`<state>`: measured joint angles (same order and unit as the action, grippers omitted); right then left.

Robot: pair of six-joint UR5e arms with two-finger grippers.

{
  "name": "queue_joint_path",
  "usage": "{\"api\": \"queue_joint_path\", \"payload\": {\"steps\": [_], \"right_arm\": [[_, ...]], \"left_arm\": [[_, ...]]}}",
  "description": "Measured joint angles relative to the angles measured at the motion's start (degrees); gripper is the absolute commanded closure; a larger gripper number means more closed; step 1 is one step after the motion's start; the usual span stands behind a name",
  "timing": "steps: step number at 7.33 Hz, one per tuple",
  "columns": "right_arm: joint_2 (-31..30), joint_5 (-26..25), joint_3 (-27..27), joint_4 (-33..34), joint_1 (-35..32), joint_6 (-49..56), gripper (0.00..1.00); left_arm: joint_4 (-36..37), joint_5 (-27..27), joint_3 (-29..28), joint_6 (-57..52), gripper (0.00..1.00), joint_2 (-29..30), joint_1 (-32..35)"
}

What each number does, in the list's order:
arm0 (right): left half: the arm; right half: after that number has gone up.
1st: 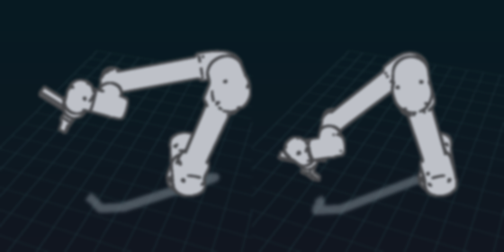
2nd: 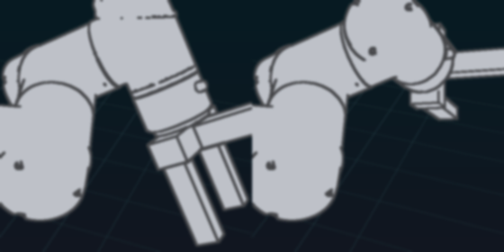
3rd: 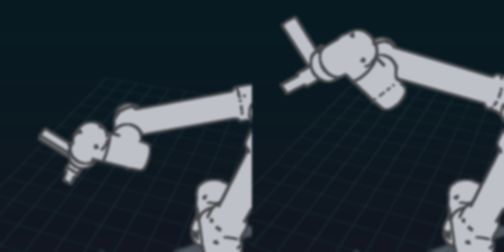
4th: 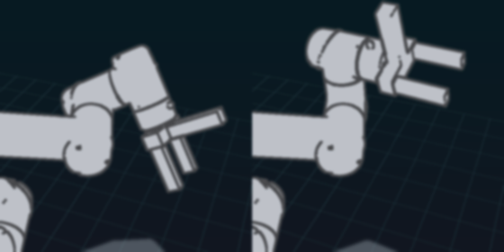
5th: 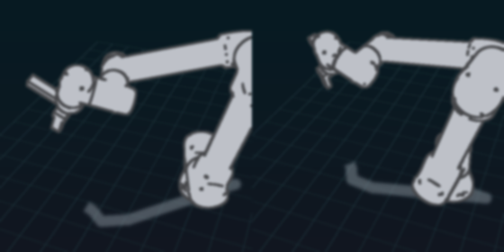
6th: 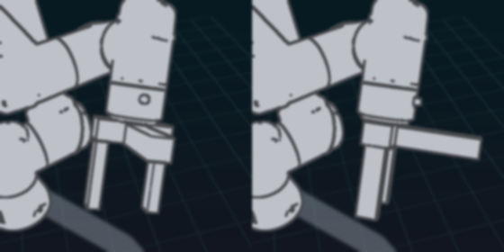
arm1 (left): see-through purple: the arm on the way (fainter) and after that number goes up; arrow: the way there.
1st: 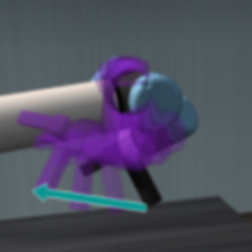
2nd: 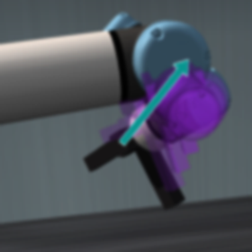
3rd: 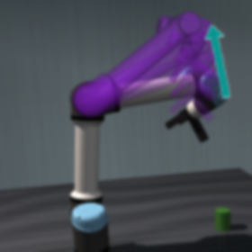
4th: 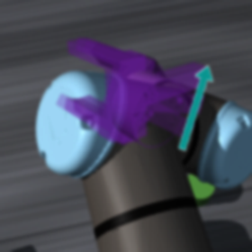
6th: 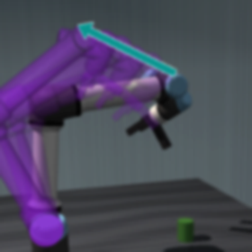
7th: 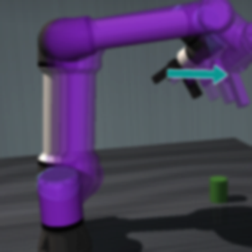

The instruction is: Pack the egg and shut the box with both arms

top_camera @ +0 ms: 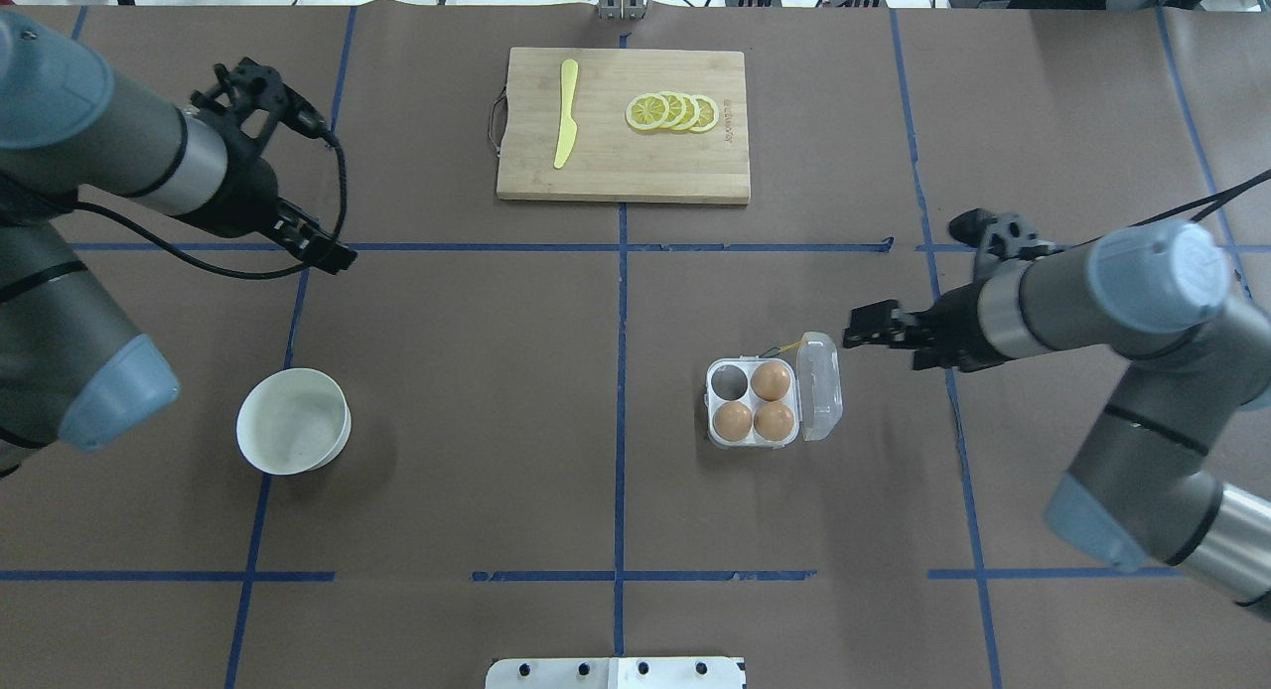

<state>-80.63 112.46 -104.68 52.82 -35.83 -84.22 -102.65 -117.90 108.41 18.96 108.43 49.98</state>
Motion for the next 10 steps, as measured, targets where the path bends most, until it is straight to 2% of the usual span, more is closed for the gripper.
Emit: {"api": "queue_joint_path", "payload": {"steps": [2,3,4,5,6,8,10], "right_arm": [[11.7,-7.6,-1.0,10.7,8.1,-8.9,0.0],[14.5,-8.3,-3.4,15.8,8.8,-10.3,0.0],[15.3,-6.7,-6.4,19.7,7.3,-10.6,0.0],[14.6,-2.1,-9.1,22.8,3.0,-10.4,0.0],[12.3,3.8,-11.6,24.4,-2.7,-9.6,0.0],[3.1,13.3,-16.2,25.2,-13.7,-2.3,0.0],[-9.6,21.0,-18.1,25.2,-26.2,16.6,0.0]], "left_arm": [[0.1,-0.1,-0.1,-10.7,0.13,-3.8,4.9],[0.3,-0.3,-0.3,-14.8,0.13,-5.1,7.2],[1.2,-1.2,-0.7,-17.6,0.0,-6.1,9.8],[2.4,-2.6,-0.9,-18.8,0.0,-7.4,12.7],[3.3,-3.8,-1.2,-19.2,0.0,-9.1,16.0],[3.8,-4.7,-3.8,-19.5,0.0,-12.2,23.4],[3.9,-7.6,-8.5,-19.4,0.0,-13.0,30.3]]}}
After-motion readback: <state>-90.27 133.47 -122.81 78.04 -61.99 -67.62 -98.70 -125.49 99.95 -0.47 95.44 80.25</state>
